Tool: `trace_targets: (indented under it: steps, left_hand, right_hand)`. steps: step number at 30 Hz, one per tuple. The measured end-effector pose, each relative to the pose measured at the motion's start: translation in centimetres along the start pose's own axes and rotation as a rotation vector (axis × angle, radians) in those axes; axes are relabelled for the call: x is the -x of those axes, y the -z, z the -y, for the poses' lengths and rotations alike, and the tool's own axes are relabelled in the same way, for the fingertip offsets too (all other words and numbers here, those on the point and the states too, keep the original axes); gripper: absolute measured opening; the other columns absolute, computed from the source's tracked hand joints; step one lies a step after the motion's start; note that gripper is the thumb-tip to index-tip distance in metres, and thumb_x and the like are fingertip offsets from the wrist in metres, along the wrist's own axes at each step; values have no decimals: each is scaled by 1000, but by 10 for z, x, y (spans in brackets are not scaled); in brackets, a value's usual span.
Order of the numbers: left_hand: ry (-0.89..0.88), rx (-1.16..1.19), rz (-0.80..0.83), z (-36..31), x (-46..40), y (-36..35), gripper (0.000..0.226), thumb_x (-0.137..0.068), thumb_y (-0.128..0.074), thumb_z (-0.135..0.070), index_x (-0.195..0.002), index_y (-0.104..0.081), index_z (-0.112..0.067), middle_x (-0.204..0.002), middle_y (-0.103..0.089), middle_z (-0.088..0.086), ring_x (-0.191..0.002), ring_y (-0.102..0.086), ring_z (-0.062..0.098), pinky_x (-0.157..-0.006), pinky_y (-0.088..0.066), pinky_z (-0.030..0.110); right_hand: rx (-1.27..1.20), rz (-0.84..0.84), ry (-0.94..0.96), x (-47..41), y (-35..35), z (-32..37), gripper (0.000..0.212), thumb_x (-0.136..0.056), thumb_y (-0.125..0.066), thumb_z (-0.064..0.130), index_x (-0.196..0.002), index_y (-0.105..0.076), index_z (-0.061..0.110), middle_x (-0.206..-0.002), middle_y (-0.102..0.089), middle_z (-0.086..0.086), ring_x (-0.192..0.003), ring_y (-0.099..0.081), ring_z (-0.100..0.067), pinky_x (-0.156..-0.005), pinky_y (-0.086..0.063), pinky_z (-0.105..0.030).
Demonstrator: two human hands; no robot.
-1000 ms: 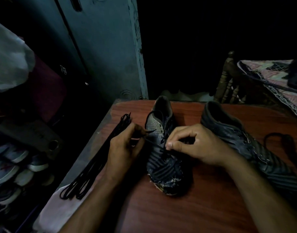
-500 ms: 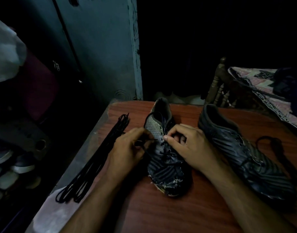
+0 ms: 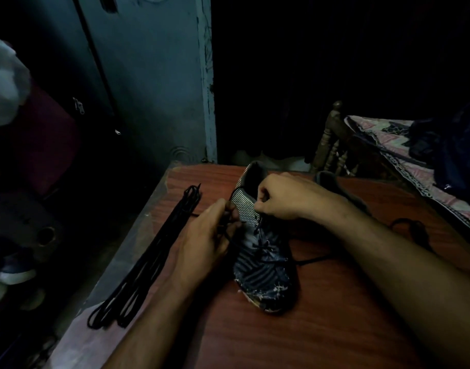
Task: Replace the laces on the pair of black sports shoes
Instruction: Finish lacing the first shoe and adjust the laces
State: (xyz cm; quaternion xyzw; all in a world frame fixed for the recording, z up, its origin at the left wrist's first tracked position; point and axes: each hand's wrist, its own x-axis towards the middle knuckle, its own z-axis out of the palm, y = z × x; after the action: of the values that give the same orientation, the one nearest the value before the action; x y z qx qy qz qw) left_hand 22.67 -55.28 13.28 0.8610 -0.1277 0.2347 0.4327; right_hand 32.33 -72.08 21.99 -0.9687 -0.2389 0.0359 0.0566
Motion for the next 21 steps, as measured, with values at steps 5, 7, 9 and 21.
trace_targets:
  steps: [5,7,9,21]
  left_hand:
    - [8,-11,-15,-1,1,1,18,-95,-69,-11,-91,-52,-18,-88,-60,-9,-81,-61,12,-71,-50,33]
    - [25,-4,3,0,2,2,22,-95,-69,-11,-89,-51,-22,-87,-60,-9,-80,-61,12,-70,-51,33]
    - [51,-4,17,1,3,3,25,-95,-69,-13,-89,-49,-25,-86,-60,-11,-79,-61,9,-67,-50,29]
    - [83,124,56,6,0,1,19,-97,-68,-12,-96,-54,-25,-88,-64,-7,-77,-60,10,-70,-55,45]
  right_hand:
    - [-141,230,149,-7,19,1,10,-85,-73,17,-82,-70,26,-53,-56,20,-53,-50,3,-59,-40,-24]
    - [-134,184,199,-6,18,1,13,-84,-76,17,-91,-72,26,-54,-54,19,-52,-48,2,-59,-39,-24]
    - [-139,105,235,-3,11,1,17,-80,-81,23,-93,-70,27,-62,-54,13,-58,-48,1,-60,-39,-23]
    - [-468,-263,201,32,-52,-14,12,-82,-81,25,-84,-71,31,-90,-62,14,-84,-59,-1,-76,-48,-26]
